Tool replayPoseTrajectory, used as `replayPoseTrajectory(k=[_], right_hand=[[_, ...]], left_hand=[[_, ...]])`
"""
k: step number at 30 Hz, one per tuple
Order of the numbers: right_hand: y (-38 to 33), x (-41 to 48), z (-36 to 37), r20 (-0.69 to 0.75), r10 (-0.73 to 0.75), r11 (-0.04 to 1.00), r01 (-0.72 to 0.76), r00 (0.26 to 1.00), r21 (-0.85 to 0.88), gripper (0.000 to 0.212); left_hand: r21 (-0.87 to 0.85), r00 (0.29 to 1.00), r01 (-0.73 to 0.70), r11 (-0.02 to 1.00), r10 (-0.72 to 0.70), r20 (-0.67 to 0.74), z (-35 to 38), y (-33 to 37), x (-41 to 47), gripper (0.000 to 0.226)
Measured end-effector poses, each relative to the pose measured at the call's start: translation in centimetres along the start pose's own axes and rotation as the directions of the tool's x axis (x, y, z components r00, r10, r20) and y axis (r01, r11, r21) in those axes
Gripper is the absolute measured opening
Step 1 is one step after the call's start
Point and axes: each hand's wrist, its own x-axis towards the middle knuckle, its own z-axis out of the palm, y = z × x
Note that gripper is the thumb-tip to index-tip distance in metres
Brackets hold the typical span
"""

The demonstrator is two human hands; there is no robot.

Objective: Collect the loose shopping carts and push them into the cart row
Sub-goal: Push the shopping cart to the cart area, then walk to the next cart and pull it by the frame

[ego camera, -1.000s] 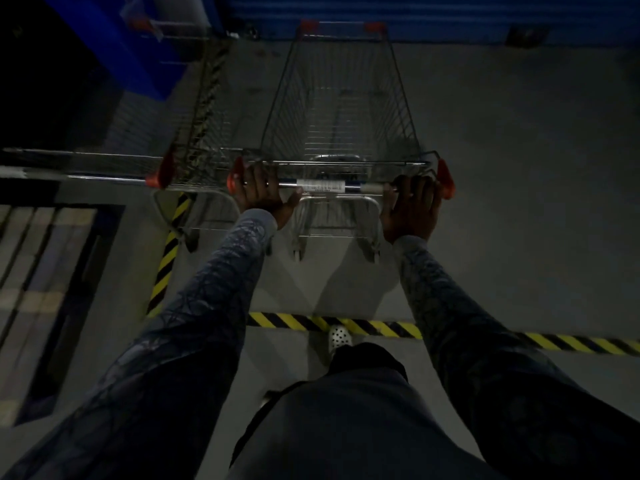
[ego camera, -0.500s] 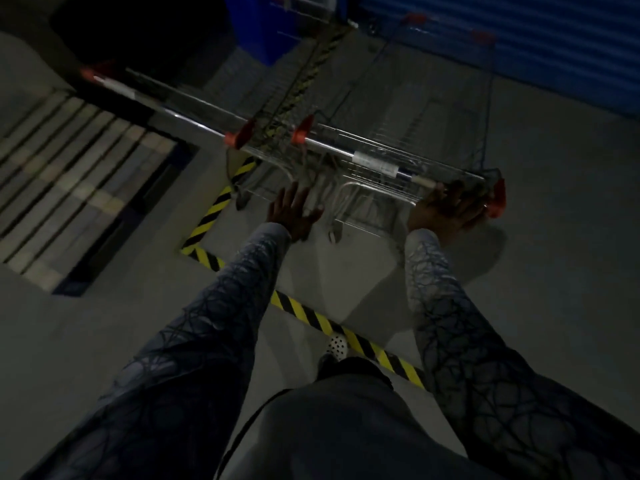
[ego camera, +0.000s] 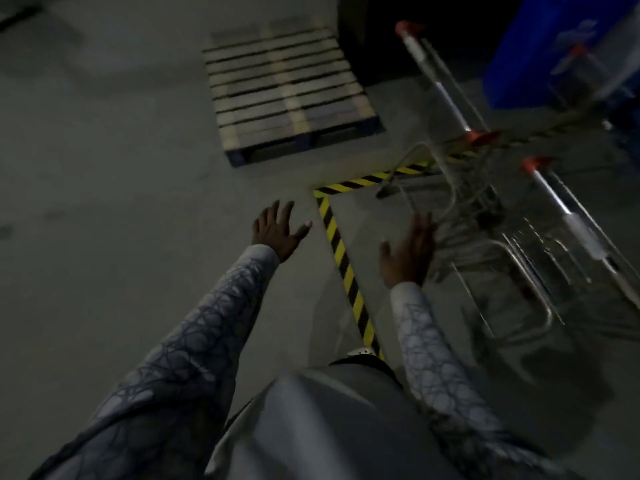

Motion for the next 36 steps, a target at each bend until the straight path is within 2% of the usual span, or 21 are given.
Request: replayPoseTrajectory(k=[2, 4, 8, 10, 14, 17, 21, 29, 33, 36], right_hand=[[-4.8, -2.7, 3.1, 0.142, -0.268, 0.963, 0.265, 0.953, 0.041, 0.080], [-10.1, -6.1, 5.5, 0.240, -0.438, 0.898, 0.434, 0.866, 0.072, 0.079], [-18.2, -12.1, 8.1, 0.336, -0.492, 0.871, 0.451, 0.803, 0.198, 0.078], [-22.3, -16.5, 10.0, 0.358, -0.560, 0.828, 0.500, 0.747, 0.252, 0.075], [-29.1, -24.9, 14.4, 0.427, -0.688, 0.725, 0.560, 0.586, 0.400, 0.072], [-34.5, -31.1, 16.6, 0.485, -0.771, 0.631, 0.601, 0.414, 0.491, 0.069], [-41.3, -37.1, 18.6, 0.485, -0.851, 0.496, 0.611, 0.201, 0.616, 0.066], [-56.5, -45.8, 27.1, 0.462, -0.883, 0.367, 0.492, -0.083, 0.790, 0.063], [-65.8, -50.1, 31.9, 0.464, -0.849, 0.317, 0.460, -0.253, 0.830, 0.062], [-73.6, -54.1, 34.6, 0.402, -0.839, 0.243, 0.408, -0.367, 0.880, 0.060]], left_hand=[[-0.058, 0.992, 0.096, 0.994, -0.100, -0.072, -1.6, -5.1, -2.4, 0.074], [-0.135, 0.971, 0.173, 0.976, -0.192, -0.142, -2.9, -10.9, -6.0, 0.073], [-0.295, 0.907, 0.257, 0.920, -0.335, -0.254, -5.6, -20.1, -13.6, 0.071], [-0.355, 0.865, 0.306, 0.884, -0.414, -0.285, -6.6, -24.9, -17.7, 0.071], [-0.462, 0.762, 0.398, 0.793, -0.566, -0.315, -8.1, -32.8, -24.8, 0.081], [-0.574, 0.659, 0.435, 0.694, -0.680, -0.322, -8.9, -38.1, -29.4, 0.086], [-0.715, 0.502, 0.414, 0.563, -0.797, -0.337, -10.2, -44.3, -33.6, 0.083], [-0.896, 0.190, 0.261, 0.359, -0.929, -0.317, -14.0, -56.0, -37.4, 0.089], [-0.950, 0.019, 0.215, 0.228, -0.973, -0.229, -17.5, -63.2, -37.5, 0.093], [-0.961, -0.103, 0.162, 0.223, -0.965, -0.242, -20.8, -68.6, -37.9, 0.088]])
